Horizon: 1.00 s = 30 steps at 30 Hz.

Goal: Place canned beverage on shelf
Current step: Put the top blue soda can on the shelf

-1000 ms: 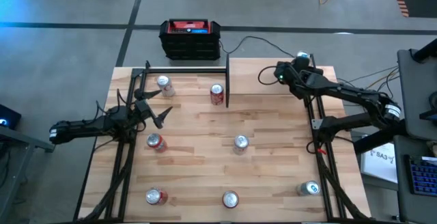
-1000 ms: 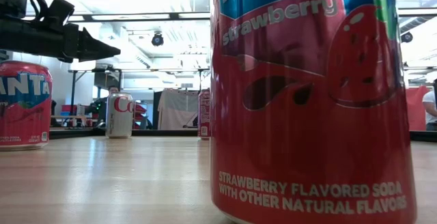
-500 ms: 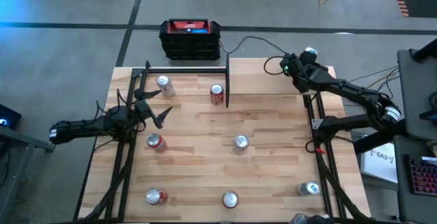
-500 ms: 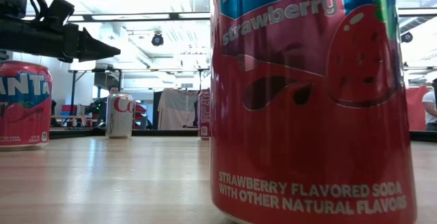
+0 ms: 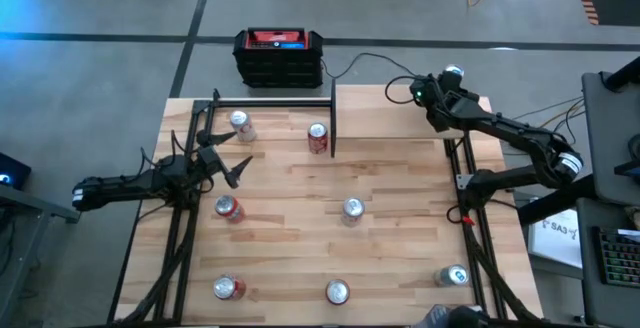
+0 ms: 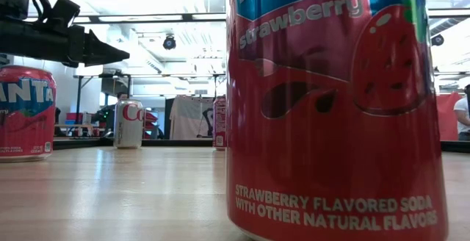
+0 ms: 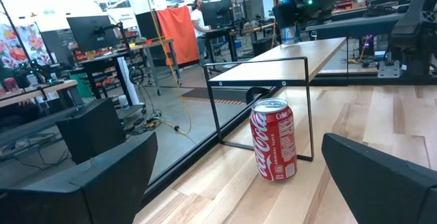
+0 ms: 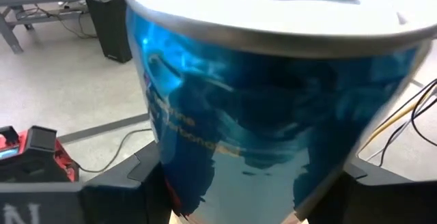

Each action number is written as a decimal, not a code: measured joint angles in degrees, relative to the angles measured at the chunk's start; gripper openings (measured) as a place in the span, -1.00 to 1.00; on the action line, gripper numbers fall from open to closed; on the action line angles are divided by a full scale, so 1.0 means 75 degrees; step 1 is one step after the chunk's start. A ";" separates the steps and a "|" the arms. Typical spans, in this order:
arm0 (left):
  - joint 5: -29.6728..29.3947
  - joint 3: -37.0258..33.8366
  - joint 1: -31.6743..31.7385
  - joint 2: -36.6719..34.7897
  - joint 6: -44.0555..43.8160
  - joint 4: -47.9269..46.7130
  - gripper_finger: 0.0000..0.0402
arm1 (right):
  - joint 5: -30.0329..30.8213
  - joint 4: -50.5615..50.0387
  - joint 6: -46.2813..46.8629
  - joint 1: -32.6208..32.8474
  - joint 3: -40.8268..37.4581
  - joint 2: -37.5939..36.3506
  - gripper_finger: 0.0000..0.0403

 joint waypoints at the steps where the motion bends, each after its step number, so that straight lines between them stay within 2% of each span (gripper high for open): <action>1: 0.0001 0.0002 -0.0002 0.0000 0.0001 0.0001 0.99 | 0.0006 0.0005 0.0006 0.0000 0.0000 0.0000 0.11; 5: 0.0000 0.0000 0.0000 0.0000 0.0003 0.0000 0.99 | 0.0006 0.0006 0.0020 0.0000 0.0000 0.0000 0.15; 13: 0.0000 0.0000 -0.0002 0.0000 0.0002 0.0002 0.99 | 0.0067 0.0052 0.0059 0.0003 0.0020 0.0104 0.37; 22: 0.0000 0.0000 0.0000 0.0000 0.0000 0.0001 0.99 | 0.0043 0.0033 0.0128 0.0006 0.0020 0.0181 0.49; 30: 0.0000 0.0001 -0.0001 0.0000 0.0000 0.0001 0.99 | 0.0067 -0.0955 0.1156 0.0339 0.0017 0.0086 0.55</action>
